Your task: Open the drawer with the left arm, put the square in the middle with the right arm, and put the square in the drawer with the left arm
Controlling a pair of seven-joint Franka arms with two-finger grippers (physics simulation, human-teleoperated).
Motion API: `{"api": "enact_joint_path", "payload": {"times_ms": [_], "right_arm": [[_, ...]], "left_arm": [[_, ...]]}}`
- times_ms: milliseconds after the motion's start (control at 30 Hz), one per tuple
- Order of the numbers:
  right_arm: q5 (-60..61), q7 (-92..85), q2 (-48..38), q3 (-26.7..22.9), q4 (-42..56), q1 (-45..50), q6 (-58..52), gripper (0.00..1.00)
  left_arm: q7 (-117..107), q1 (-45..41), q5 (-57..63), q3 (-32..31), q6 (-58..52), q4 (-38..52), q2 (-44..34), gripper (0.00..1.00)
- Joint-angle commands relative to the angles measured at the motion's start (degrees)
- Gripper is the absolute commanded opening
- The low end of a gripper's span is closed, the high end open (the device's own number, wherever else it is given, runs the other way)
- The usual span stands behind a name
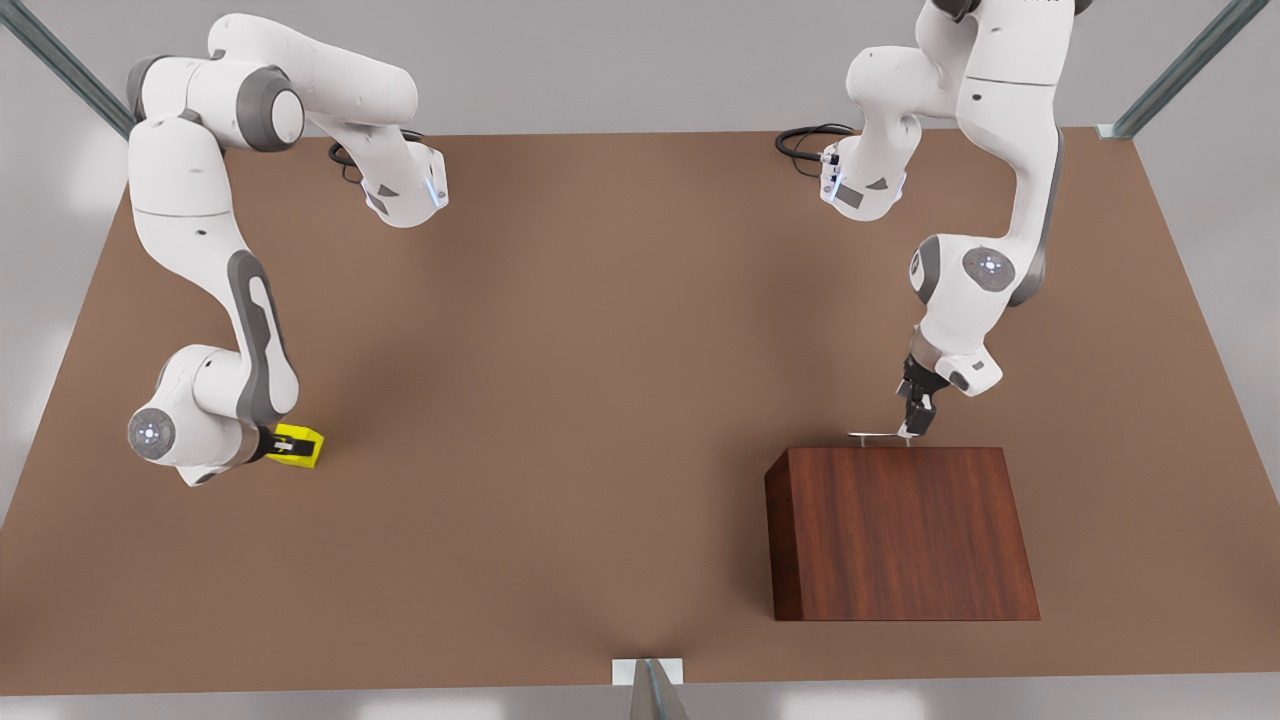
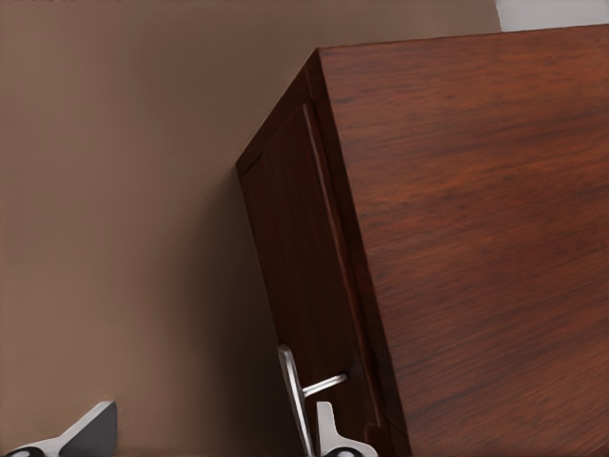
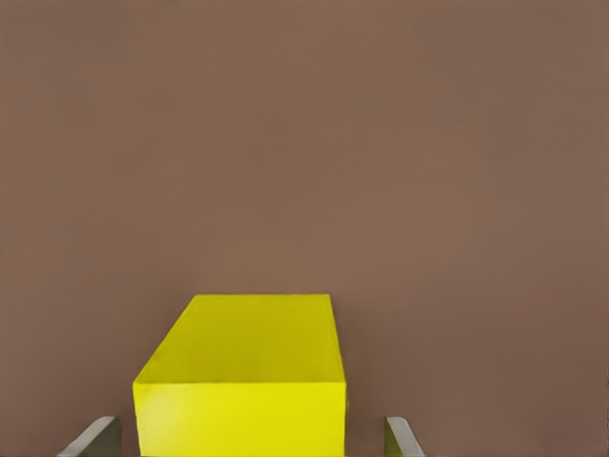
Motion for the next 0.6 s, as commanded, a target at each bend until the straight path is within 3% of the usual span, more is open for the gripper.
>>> {"api": "enact_joint_path", "payload": {"times_ms": [0,200,233,300,567], "right_arm": [[0.0,-0.1,0.1,0.0,0.0,0.0,0.0,1.00],[0.1,0.0,1.0,0.0,0.2,0.1,0.3,0.97],[0.1,0.0,1.1,0.0,0.4,0.0,0.4,0.89],[2.6,0.0,1.1,0.0,0.7,0.1,0.7,0.59],[2.5,0.0,1.3,-0.1,2.3,0.2,0.1,0.58]], "left_arm": [[0.0,0.0,-0.3,0.0,-0.1,0.5,0.0,1.00],[-0.6,-1.5,-0.1,0.0,0.1,0.8,0.6,1.00],[-0.6,-1.8,-0.1,0.0,0.1,0.8,0.6,1.00],[-0.6,-1.8,0.0,0.0,0.1,0.8,0.7,1.00],[-0.6,-2.6,-0.1,0.0,0.2,0.8,2.0,1.00]]}}
